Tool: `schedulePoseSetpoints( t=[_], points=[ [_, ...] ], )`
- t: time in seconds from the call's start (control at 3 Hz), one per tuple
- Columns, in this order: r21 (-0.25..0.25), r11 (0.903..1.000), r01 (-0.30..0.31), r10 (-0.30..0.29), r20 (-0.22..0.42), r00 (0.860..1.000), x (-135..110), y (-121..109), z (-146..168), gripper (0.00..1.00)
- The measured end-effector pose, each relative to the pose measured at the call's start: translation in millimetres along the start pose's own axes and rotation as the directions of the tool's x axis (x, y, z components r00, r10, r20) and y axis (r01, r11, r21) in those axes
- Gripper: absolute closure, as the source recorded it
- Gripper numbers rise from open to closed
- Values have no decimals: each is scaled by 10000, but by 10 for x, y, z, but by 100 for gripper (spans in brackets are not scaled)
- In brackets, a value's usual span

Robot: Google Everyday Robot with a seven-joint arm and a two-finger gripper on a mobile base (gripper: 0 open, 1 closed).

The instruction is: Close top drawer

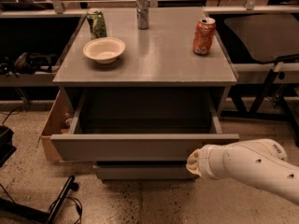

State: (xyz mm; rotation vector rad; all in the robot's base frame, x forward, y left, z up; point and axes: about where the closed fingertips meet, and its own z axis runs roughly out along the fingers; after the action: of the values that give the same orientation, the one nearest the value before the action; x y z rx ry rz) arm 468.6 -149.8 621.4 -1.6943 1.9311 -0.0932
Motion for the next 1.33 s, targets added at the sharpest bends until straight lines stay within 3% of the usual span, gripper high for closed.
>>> schedulePoseSetpoints(
  t=[0.33,0.67,1.0,1.33],
  points=[
    [75,9999,105,-106,149,9998,-36,-332,132,100],
    [55,9998,175,-176,177,9997,-39,-411,176,100],
    [105,9997,224,-227,292,9993,-69,-721,306,100],
    [64,9996,283,-285,316,9991,-72,-825,371,100]
  ],
)
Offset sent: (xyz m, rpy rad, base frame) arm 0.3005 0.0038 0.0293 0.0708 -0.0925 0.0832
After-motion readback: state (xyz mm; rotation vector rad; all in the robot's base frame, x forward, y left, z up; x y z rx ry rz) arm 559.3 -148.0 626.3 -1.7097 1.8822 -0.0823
